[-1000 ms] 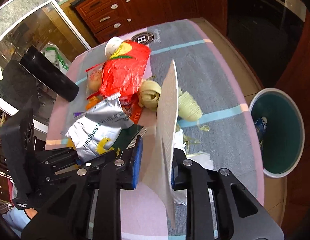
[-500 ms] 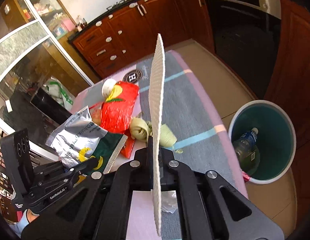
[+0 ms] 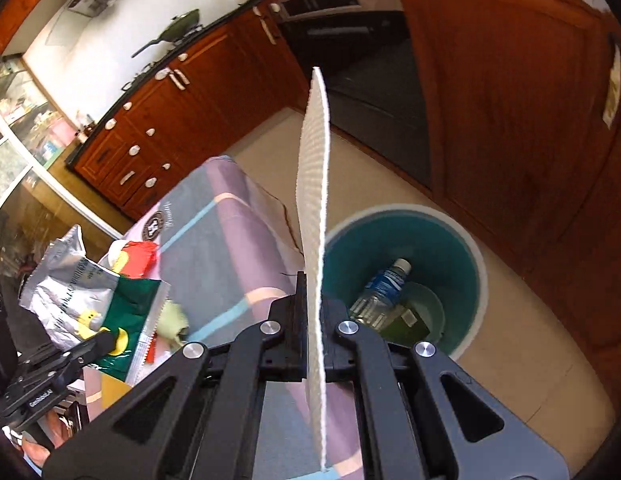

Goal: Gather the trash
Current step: 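Carry the wrapper and paper towel over the bin and release both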

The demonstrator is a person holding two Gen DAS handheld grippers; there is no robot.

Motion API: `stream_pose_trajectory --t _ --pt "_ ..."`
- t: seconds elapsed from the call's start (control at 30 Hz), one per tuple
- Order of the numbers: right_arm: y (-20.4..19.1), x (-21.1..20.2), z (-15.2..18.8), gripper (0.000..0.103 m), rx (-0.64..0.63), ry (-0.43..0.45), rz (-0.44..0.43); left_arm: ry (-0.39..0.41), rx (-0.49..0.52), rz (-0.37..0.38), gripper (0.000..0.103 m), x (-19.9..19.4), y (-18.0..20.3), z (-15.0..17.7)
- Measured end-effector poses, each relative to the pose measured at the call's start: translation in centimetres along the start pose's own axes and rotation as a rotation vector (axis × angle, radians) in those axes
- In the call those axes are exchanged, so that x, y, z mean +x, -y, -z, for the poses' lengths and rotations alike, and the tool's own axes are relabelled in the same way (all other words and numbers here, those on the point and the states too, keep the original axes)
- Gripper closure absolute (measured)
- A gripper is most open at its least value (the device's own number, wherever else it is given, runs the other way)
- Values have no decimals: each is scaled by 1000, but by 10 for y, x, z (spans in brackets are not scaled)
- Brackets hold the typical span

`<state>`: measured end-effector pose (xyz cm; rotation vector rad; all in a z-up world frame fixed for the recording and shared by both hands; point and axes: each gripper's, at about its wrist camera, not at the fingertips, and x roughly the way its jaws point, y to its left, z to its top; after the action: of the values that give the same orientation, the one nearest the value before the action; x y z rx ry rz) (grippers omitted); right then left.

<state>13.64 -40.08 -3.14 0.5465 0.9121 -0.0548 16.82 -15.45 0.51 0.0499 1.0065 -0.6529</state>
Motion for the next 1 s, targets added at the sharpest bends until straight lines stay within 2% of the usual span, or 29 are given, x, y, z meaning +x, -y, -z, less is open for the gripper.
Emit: stream_pose_trajectory --t 0.2,0.47,0.57,0.63,0.67,0.73,0.8,0.93,1.0 --pt "52 39 7 102 42 -80 100 -70 52 56 99 50 34 -18" --pt "75 85 10 97 74 -172 152 -154 90 86 99 103 53 -23" --pt "78 91 9 80 88 -177 151 -180 81 88 99 118 52 -23" --pt "80 90 9 61 87 -168 160 -199 74 87 99 128 52 -21" --pt "80 89 9 57 89 -163 163 -209 73 86 99 134 51 -20" --pt "82 88 8 41 96 -155 167 -229 71 89 99 142 52 -18" --pt "85 85 6 32 114 -147 172 -243 76 91 98 149 55 -18" --pt "95 71 5 26 153 -113 171 -270 90 102 98 162 63 -18" --pt "99 65 3 25 170 -94 178 -288 99 96 94 169 68 -19"
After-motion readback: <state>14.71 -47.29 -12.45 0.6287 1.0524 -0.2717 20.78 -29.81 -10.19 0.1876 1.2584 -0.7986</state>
